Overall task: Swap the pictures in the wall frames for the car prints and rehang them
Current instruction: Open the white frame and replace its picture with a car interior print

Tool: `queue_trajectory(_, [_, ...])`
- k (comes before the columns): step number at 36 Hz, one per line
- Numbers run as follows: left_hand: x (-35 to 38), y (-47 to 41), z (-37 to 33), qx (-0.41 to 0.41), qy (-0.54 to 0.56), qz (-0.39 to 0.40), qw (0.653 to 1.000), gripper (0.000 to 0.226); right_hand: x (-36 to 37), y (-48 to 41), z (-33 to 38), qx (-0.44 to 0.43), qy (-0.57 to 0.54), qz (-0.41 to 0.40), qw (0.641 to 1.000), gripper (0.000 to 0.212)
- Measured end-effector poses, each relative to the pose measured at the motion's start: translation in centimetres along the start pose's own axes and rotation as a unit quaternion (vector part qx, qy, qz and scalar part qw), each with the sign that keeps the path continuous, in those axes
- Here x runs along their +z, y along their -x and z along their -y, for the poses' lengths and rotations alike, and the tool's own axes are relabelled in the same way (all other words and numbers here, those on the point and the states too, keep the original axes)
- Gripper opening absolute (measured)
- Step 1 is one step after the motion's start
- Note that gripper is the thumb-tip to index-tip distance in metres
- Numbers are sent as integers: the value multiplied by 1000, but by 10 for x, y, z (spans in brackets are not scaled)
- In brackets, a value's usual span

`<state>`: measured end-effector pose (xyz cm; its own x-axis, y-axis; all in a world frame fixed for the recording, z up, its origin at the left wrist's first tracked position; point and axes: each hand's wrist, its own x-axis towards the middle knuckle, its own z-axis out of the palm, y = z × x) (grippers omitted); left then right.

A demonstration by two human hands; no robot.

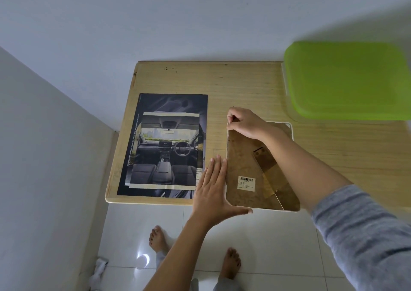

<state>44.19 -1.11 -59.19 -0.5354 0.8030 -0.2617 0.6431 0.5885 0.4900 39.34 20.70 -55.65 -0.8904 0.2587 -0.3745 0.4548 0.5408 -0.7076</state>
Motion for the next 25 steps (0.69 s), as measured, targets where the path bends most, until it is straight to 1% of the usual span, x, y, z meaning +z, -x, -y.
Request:
queue_trajectory(5, [0,0,0,1,0,0,1000,130,1,-1,2,-14,80,14,997,22])
queue_trajectory(11, [0,-1,0,0,-1,-2,1000,128,0,0,4,-17,146,-6,989,13])
queue_trajectory(19, [2,0,1,0,-19,-2,1000,126,-10,5,1,-21,121,1,992,10])
queue_trajectory(25, [4,-1,2,2,-23,-2,1000,124,-17,7,0,5,64,22,998,10])
